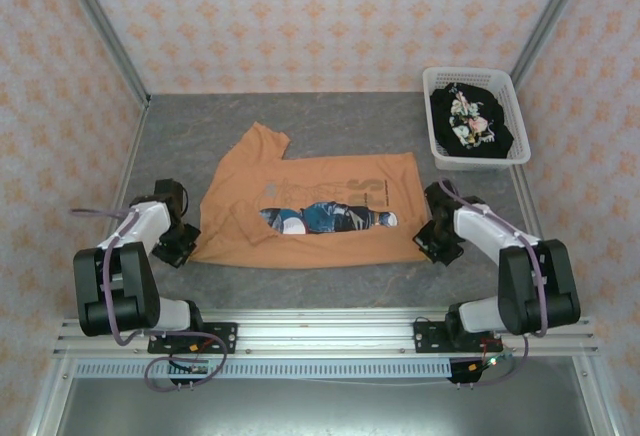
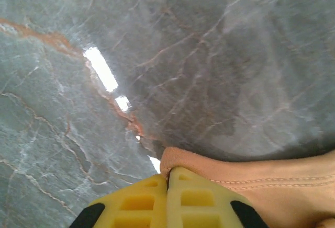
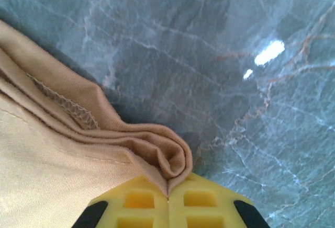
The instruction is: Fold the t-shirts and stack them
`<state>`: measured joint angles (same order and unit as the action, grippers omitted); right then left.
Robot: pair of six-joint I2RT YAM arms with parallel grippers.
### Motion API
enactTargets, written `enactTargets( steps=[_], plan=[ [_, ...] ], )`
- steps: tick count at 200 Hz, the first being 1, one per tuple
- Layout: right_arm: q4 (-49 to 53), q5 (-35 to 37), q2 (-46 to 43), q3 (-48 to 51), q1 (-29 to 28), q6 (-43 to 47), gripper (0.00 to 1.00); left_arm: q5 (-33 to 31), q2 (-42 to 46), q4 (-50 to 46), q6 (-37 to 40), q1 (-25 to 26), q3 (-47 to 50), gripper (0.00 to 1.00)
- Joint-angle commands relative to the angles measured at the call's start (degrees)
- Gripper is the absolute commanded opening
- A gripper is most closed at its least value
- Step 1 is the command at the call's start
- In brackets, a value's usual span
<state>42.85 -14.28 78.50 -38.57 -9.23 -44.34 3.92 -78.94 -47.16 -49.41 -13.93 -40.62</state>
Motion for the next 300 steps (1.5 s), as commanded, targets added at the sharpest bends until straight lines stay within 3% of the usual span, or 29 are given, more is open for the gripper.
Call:
enactTargets(
  steps=[1, 24, 57, 77, 131, 169, 217, 251, 300],
  plan=[
    [4.2, 1.0, -0.3, 1.8, -0.3, -1.2, 0.12, -4.5, -0.2, -0.7, 0.4, -0.7, 0.0, 0.27],
    [7.3, 2.2, -4.6, -0.6, -0.3, -0.3, 0.33, -4.0, 2.6, -1.2, 0.9, -0.5, -1.9, 0.44],
    [10.2, 3.3, -10.4, -5.8, -0.3, 2.8, 0.45, -3.0, 6.5, -3.2, -0.3, 2.9, -6.2, 0.56],
    [9.1, 1.8, -12.6, -7.8, -0.6, 5.7, 0.46, -2.9, 9.2, -4.5, -2.8, 8.9, -9.3, 0.57],
    [0.4, -6.4, -11.0, -9.9, -4.8, 9.7, 0.48, 9.0, 9.0, 6.8, -19.7, 28.6, -2.9, 0.54],
    [-5.2, -11.0, -8.2, -10.6, -7.7, 9.4, 0.53, 10.2, 4.7, 16.9, -28.2, 35.3, 1.9, 0.54],
    [-6.6, -11.9, -7.5, -10.3, -8.6, 8.3, 0.54, 8.4, 0.2, 20.1, -28.2, 36.3, 1.1, 0.45],
    [-6.1, -11.7, -7.8, -9.7, -8.5, 8.0, 0.53, 8.8, -2.3, 21.5, -28.0, 36.7, 0.6, 0.31],
    [-6.1, -11.4, -8.1, -8.8, -8.5, 7.3, 0.5, 6.3, -3.3, 15.0, -25.0, 37.6, -5.8, 0.14]
  ],
)
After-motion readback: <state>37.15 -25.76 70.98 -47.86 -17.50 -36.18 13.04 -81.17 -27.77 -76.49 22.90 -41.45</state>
